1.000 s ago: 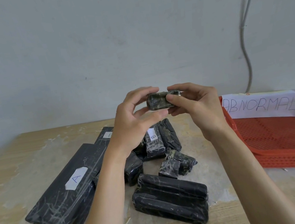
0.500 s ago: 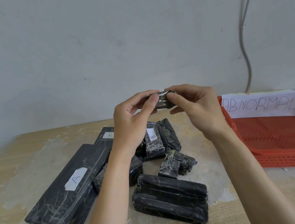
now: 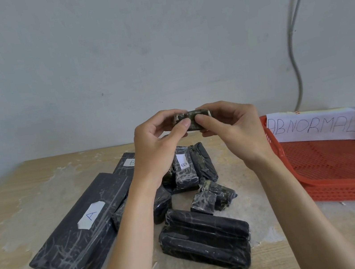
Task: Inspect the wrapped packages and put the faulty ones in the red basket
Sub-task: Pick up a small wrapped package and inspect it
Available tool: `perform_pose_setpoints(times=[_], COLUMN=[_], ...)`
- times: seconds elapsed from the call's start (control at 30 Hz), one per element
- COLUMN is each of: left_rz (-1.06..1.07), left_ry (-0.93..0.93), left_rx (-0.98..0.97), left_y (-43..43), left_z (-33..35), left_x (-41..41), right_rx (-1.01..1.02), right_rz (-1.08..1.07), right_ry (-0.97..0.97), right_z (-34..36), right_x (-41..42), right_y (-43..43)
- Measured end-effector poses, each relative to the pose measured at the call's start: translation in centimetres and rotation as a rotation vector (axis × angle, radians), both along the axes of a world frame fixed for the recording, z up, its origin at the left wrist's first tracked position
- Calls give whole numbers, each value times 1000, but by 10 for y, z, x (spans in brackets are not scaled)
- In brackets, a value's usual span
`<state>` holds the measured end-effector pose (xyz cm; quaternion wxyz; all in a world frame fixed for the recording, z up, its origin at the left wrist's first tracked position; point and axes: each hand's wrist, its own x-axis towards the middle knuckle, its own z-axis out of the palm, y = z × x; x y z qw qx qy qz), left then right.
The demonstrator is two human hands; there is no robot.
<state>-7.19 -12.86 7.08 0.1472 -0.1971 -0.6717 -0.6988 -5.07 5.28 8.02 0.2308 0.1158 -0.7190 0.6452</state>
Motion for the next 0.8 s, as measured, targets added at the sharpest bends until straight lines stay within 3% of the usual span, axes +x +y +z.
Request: perform_pose_setpoints(times=[0.17,0.37,0.47,0.6,0.8], left_rz=[46,-20,63,105,78], left_ry=[21,-10,100,242,245], left_rx=[-35,101,26,-139,-149], left_y=[1,2,3,4,5], left_z=[2,7,5,1,-2], left_x=[3,7,7,6,4], right_rx=[-20,-24,84,20,-16], right_rz=[8,37,43,74,20], right_ry=[-23,-19,-91,-165,-128], right_z=[0,2,4,8,2], right_x=[0,1,3,8,3], right_y=[-2,-3,-3,-7,-7])
